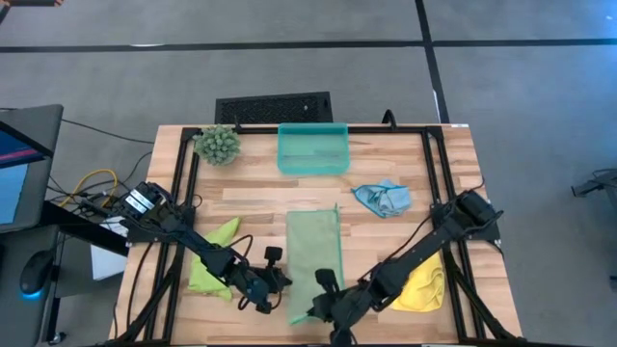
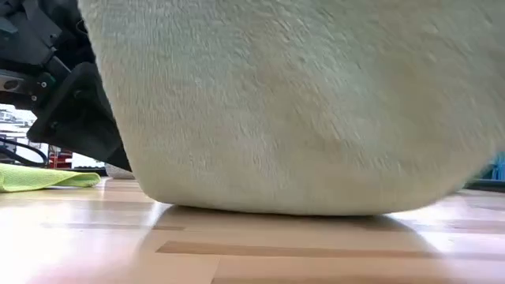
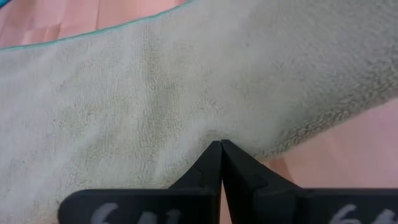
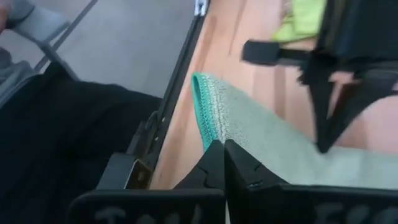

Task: Fold microfiber towels
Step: Fold the green towel

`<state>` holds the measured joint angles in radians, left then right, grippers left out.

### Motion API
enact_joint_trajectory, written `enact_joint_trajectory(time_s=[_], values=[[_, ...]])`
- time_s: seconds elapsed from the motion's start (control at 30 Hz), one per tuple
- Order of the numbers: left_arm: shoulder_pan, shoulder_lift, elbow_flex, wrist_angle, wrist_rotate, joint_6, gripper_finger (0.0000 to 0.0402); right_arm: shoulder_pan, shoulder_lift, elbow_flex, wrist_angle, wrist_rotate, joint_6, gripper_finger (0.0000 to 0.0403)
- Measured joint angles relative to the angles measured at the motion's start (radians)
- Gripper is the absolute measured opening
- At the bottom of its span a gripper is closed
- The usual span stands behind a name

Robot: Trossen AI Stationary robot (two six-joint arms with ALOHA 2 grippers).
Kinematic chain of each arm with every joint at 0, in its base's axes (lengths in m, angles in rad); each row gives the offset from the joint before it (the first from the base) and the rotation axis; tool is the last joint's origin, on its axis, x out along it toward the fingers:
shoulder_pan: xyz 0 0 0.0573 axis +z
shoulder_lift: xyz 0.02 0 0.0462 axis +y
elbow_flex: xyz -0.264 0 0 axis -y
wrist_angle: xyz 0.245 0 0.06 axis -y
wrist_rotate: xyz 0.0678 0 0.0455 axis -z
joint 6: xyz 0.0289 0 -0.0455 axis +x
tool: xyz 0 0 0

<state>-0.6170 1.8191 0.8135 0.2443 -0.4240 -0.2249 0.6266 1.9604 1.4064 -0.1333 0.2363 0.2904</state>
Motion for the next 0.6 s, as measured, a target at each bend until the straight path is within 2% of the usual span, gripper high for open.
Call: enact_joint_trajectory(time_s=[0.13,0.2,0.43,0.6], values=[[-0.003,0.0,0.0,-0.007,-0.007,-0.008,0.0,-0.069,-0.011,0.001,-0.06,-0.001,-0.003,0.0015],[-0.013,-0.003,0.008,-0.044,-0.055,-0.038,0.0,-0.111,-0.011,0.001,-0.106,-0.003,-0.002,0.0014],[-0.061,-0.11,0.061,-0.41,-0.295,-0.147,0.0,-0.243,-0.011,0.001,-0.185,-0.006,-0.048,0.0013],[-0.073,-0.134,0.061,-0.643,-0.416,-0.276,0.0,-0.347,-0.011,0.001,-0.233,-0.053,-0.082,0.0013]])
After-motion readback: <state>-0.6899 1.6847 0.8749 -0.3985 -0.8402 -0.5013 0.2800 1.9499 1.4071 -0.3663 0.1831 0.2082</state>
